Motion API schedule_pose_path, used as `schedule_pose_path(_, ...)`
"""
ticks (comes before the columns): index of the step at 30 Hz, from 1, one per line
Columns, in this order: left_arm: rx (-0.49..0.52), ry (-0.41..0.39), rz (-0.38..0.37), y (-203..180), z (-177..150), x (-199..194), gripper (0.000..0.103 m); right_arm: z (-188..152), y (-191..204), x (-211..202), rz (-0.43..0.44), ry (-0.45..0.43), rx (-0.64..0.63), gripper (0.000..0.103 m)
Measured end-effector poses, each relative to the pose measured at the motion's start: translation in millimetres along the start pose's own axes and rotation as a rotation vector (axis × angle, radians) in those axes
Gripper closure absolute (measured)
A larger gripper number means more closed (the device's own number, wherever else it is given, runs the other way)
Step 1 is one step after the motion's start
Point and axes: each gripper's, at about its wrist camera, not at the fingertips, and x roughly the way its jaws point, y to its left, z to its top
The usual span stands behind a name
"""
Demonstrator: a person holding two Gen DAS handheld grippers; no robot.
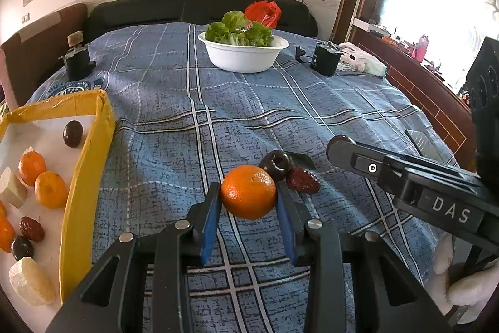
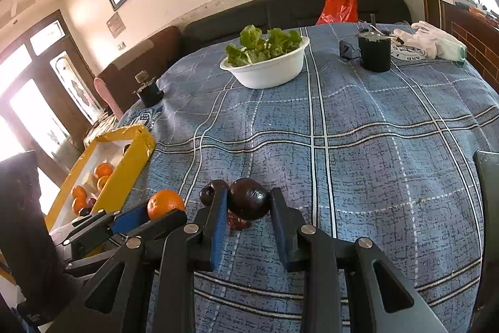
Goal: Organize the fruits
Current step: 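Close the right gripper on the dark plum and lift it, then carry the orange and dark plum over the tray with both grippers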
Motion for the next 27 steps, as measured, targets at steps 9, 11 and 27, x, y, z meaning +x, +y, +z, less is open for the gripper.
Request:
schedule_pose_path(9,0.001,-0.003,0.004,-1.5,-0.2,-1.3,0.070,-1.0,1.2,0.7,0.001,0.003,-0.004,0.073)
schedule_pose_path(11,0.003,-0.002,0.003,-1.0,-0.3,-0.8,0.070,-1.5,0.9,1.5,0.003,0.005,-0.002,0.073)
schedule_pose_path(27,-0.003,0.007,-0.005,0.0,-0.2,0.5,0.070,0.2,-1.8,2.6,0.023,0.015,0.021,0.073)
